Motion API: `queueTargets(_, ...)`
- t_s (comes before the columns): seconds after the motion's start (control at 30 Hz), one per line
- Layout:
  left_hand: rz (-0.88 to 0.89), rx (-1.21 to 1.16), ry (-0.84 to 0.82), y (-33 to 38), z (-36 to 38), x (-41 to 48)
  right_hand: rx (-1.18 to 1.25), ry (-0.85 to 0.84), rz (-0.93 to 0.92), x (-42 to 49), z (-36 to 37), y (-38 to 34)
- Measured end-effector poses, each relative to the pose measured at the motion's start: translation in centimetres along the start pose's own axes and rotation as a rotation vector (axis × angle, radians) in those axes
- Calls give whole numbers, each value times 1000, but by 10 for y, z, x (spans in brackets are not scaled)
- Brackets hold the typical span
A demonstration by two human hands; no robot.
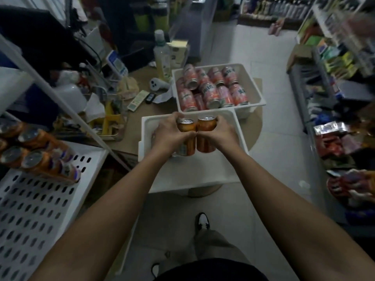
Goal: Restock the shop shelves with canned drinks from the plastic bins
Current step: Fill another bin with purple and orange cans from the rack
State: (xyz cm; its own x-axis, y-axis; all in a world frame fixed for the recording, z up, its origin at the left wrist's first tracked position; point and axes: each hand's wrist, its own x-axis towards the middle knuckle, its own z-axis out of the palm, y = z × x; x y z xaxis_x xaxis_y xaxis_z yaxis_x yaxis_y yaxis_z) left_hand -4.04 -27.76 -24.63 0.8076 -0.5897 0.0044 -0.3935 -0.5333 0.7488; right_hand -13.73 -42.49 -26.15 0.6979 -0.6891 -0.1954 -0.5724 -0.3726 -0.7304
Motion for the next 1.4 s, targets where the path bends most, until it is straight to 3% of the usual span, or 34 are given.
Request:
queueTargets(0.37,-96,189,-185,-22,67,57,-261,-114,143,60,22,43)
queueTargets(0.6,-8,435,-81,-43,80,67,-301,-152,169,75,35,52)
queueTargets(0.8,1,359,-63,-54,70,63,-295,-120,195,73,33,46)
queueTargets(0.93,-34,216,1,-60,42,49,-92,-3,46,56,31,21)
queueTargets(1.03,-58,162,106,-66,6,32,25,-20,-99,41,44,-15)
queueTargets(1.2,-89,113,302,-93,-77,-17,112,-195,-295,1,99,-89)
queueTargets(1.4,-292,130,505,-154,-171,-114,181,-448,-509,-72,190,-162)
